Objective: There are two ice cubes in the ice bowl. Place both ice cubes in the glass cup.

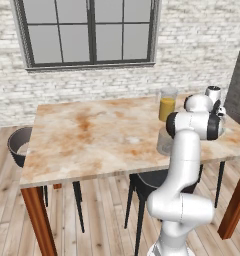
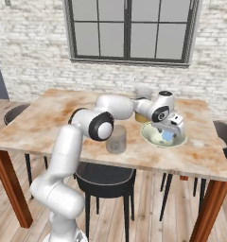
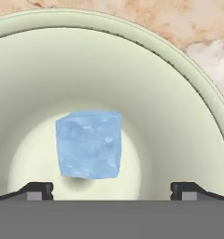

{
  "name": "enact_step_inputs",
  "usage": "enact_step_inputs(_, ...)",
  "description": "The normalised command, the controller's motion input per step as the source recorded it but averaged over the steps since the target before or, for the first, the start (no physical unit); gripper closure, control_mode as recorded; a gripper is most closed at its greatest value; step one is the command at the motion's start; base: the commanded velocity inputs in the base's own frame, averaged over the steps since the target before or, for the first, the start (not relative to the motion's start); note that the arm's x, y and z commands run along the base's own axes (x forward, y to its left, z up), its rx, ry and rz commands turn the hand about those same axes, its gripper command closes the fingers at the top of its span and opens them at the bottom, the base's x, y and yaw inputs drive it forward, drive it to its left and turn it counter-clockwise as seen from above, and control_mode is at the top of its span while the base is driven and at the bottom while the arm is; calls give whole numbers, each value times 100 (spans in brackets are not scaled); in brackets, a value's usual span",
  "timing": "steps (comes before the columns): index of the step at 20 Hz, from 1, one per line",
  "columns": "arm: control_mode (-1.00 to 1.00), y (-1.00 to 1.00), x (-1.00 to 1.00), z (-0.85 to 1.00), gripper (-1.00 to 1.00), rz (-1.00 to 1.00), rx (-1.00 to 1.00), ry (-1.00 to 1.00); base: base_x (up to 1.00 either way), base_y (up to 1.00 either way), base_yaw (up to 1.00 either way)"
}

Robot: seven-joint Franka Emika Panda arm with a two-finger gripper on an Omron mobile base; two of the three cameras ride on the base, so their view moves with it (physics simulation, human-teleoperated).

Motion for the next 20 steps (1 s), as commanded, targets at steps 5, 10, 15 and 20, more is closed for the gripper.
enact_step_inputs(5,-100,0,39,-4,-100,-5,0,0,0,0,0)
enact_step_inputs(10,-100,-9,30,-28,-100,-1,0,0,0,0,0)
enact_step_inputs(15,-100,-28,2,-38,-100,-1,0,0,0,0,0)
enact_step_inputs(20,-100,-17,0,-21,100,-1,0,3,0,0,0)
